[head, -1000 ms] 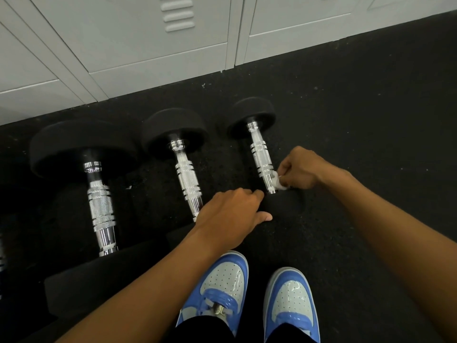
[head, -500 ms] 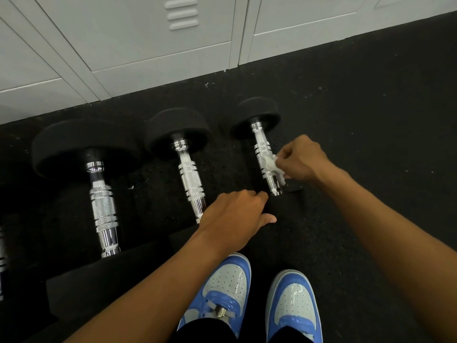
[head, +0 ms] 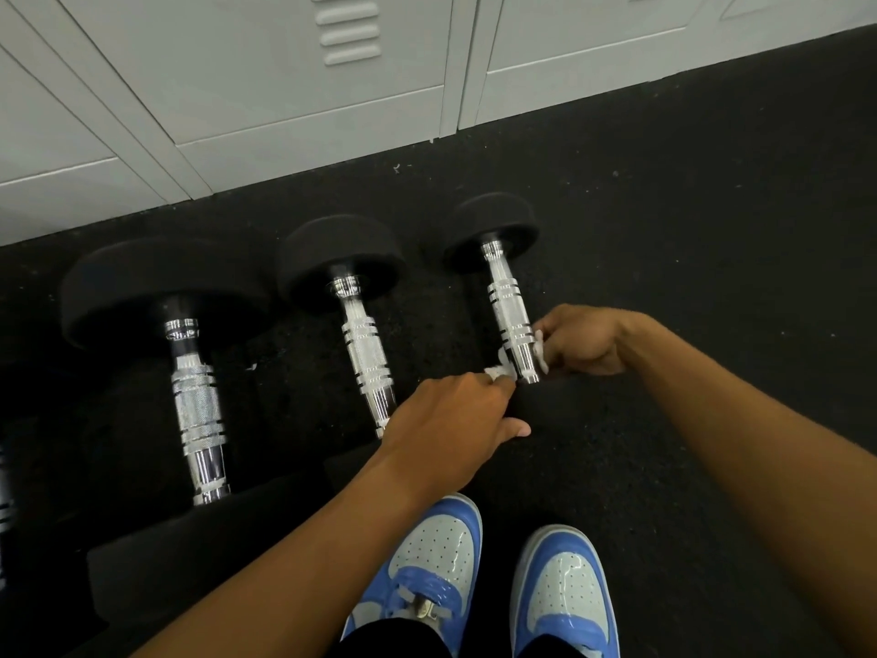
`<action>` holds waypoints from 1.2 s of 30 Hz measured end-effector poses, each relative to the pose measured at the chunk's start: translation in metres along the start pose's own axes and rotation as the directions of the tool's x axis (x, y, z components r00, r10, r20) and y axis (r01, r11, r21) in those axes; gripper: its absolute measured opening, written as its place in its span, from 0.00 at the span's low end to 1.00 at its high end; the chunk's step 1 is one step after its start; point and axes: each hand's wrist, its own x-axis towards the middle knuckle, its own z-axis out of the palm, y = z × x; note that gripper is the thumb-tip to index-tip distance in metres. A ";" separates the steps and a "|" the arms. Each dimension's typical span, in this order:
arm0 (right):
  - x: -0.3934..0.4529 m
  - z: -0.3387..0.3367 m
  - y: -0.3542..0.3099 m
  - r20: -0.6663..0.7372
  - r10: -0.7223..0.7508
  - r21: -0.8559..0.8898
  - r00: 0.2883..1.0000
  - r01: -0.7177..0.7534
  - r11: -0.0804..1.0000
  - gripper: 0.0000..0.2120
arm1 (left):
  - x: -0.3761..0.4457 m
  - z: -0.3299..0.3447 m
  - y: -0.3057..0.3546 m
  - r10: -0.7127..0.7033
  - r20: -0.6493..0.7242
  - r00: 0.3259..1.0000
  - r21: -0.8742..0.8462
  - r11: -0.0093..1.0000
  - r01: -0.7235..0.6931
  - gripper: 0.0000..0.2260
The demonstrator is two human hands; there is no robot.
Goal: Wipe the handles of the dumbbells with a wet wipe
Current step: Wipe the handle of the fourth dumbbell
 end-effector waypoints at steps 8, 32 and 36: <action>-0.005 -0.021 0.006 0.060 -0.076 0.346 0.995 0.051 0.937 0.13 | -0.001 0.000 0.000 -0.009 0.007 1.000 0.020 1.000 0.009 0.19; 0.008 -0.010 -0.002 0.044 -0.057 0.327 0.997 0.040 0.944 0.11 | 0.000 0.003 0.000 -0.006 0.005 1.000 0.045 0.999 0.006 0.19; -0.003 -0.023 -0.008 0.099 -0.034 0.284 0.994 0.005 0.959 0.11 | 0.000 0.003 -0.002 -0.006 0.004 1.000 0.048 0.999 0.006 0.19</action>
